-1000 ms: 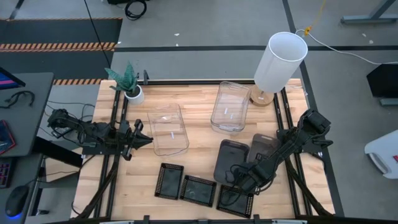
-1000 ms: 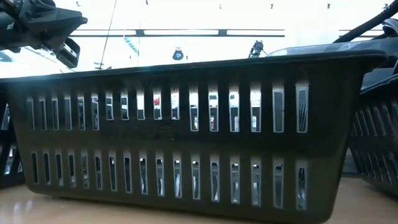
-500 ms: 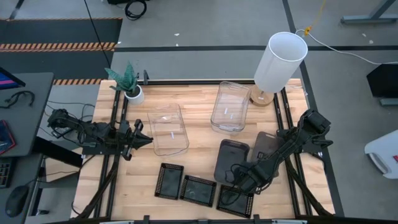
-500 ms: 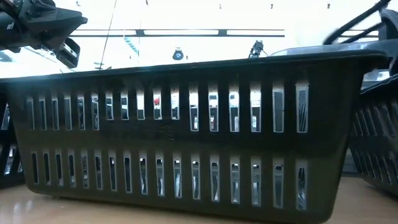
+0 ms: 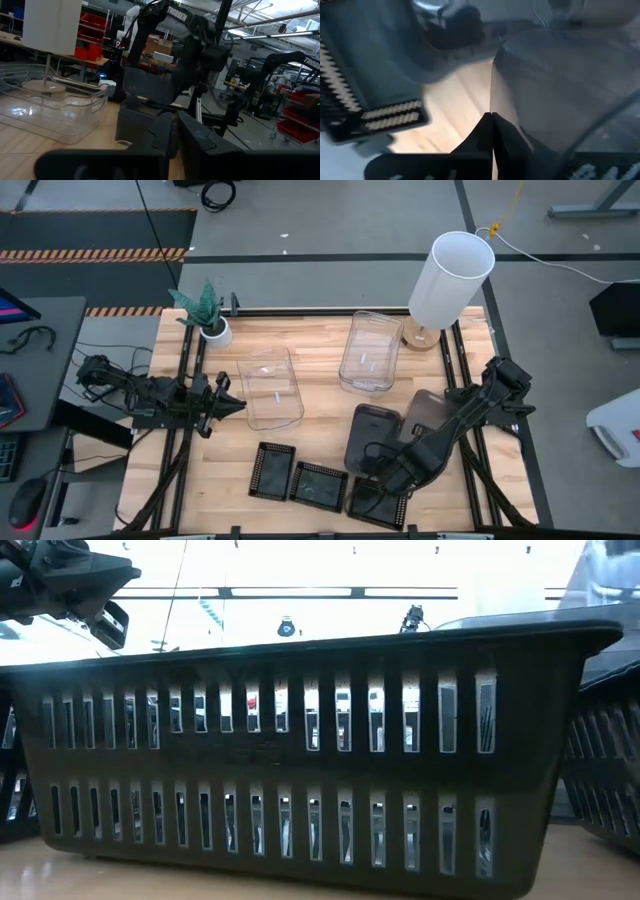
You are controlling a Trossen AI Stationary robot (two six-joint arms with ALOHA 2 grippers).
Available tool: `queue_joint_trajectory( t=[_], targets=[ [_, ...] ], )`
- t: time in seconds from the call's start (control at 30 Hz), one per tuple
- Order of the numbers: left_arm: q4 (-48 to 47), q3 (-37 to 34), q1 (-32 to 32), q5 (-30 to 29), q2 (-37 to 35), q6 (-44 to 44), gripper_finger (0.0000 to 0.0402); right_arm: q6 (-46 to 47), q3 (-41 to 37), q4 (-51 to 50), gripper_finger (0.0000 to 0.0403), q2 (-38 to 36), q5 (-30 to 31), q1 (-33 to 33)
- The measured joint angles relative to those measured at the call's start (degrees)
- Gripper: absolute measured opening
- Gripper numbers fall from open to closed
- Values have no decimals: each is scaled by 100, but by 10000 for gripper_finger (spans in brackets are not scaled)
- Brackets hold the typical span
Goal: Stack baskets by color
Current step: Stack the right transparent black bin on top of the left transparent black bin
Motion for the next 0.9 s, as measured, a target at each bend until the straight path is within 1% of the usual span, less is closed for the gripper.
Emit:
queue_joint_trajectory(
  t=[0.23, 0.37, 0.47, 0.57, 0.73, 0.9],
  targets=[
    [0, 0, -2, 2, 0, 0, 32, 117, 851, -33, 5, 0, 324, -1],
    [0, 0, -1, 1, 0, -2, 38, 133, 1197, -58, 5, -2, 698, -7],
    [0, 0, -1, 2, -1, 0, 38, 1, 1371, 46, 5, -4, 968, -23],
    [0, 0, -1, 1, -2, -1, 34, -290, 1502, 336, 5, -4, 1111, -34],
    [1, -1, 0, 1, -2, -2, 28, -657, 1669, 820, 5, -2, 1126, -72],
    [1, 0, -1, 1, 0, 0, 32, -1000, 1778, 1081, 5, -2, 1080, -91]
  ],
)
